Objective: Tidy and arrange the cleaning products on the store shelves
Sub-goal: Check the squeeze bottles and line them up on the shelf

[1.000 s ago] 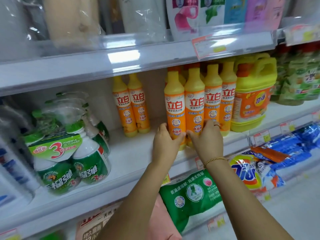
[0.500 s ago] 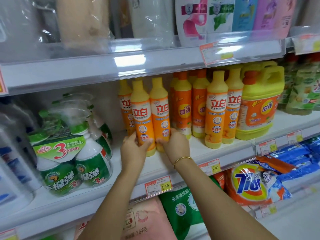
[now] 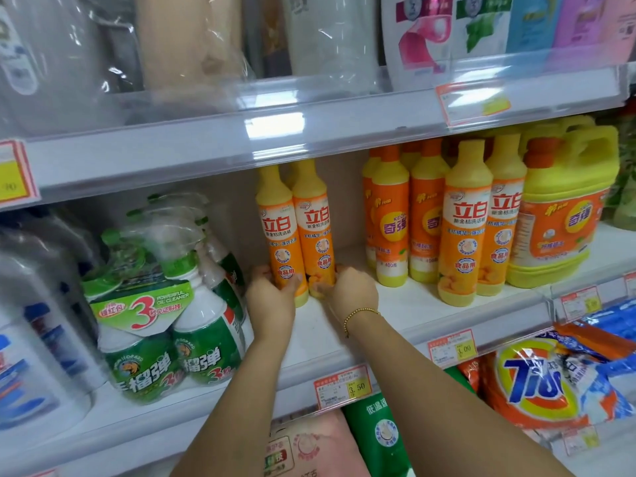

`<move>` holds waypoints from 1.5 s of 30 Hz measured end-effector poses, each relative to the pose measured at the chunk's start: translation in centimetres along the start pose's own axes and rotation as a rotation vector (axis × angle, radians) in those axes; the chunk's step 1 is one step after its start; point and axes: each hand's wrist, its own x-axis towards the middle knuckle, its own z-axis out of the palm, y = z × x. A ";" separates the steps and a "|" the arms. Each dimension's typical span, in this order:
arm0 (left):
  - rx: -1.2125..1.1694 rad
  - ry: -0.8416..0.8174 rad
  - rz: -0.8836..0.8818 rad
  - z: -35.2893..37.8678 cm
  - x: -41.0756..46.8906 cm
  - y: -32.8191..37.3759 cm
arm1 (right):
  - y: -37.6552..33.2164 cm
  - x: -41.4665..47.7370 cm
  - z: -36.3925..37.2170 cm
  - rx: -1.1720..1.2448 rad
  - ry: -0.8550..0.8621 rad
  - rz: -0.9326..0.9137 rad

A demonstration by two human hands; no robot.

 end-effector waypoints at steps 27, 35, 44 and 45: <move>0.061 0.137 0.185 -0.8 -2.7 2.4 | 3.0 -7.4 -8.8 0.450 0.481 -0.121; -0.074 -0.454 0.200 6.7 -9.4 9.7 | 13.3 -4.6 -12.8 0.386 0.652 0.143; -0.043 -0.487 0.141 14.5 -11.8 11.5 | 15.7 -3.7 -13.6 0.258 0.558 0.099; -0.047 -0.488 0.140 14.3 -11.8 11.4 | 15.6 -3.5 -13.7 0.224 0.556 0.105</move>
